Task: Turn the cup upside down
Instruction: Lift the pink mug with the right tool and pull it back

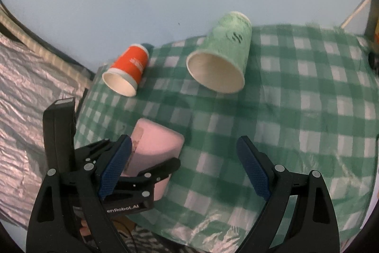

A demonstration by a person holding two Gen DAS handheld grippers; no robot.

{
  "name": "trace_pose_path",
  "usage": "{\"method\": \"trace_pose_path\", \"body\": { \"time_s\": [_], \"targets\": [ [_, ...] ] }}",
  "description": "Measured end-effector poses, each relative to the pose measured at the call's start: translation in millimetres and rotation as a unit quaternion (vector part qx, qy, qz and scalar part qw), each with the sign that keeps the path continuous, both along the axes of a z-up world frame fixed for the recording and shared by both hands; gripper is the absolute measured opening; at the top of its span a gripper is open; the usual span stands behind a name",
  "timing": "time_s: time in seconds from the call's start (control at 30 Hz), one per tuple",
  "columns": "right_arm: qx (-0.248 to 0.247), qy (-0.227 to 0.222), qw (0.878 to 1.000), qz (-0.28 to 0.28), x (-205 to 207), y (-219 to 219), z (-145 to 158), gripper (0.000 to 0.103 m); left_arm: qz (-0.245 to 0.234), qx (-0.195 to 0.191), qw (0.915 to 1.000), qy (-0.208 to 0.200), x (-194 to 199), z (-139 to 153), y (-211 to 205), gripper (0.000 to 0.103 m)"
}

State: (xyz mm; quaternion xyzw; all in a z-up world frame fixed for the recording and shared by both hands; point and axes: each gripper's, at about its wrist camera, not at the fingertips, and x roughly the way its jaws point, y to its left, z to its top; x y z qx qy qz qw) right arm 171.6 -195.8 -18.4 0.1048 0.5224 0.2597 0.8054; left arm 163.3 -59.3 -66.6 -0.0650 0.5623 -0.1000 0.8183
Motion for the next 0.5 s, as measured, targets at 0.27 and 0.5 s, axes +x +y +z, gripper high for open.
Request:
{"method": "trace_pose_path", "body": {
  "time_s": [0.27,0.5],
  "targets": [
    [0.005,0.026,1.000,0.000,-4,-5,-21,0.091,-0.005,0.023,0.9997,-0.002,0,-2,-7,0.074],
    [0.017,0.034,0.999,0.001,-6,-3,-21,0.091,-0.002,0.011,0.9999,0.001,-2,6,4,0.081]
  ]
}}
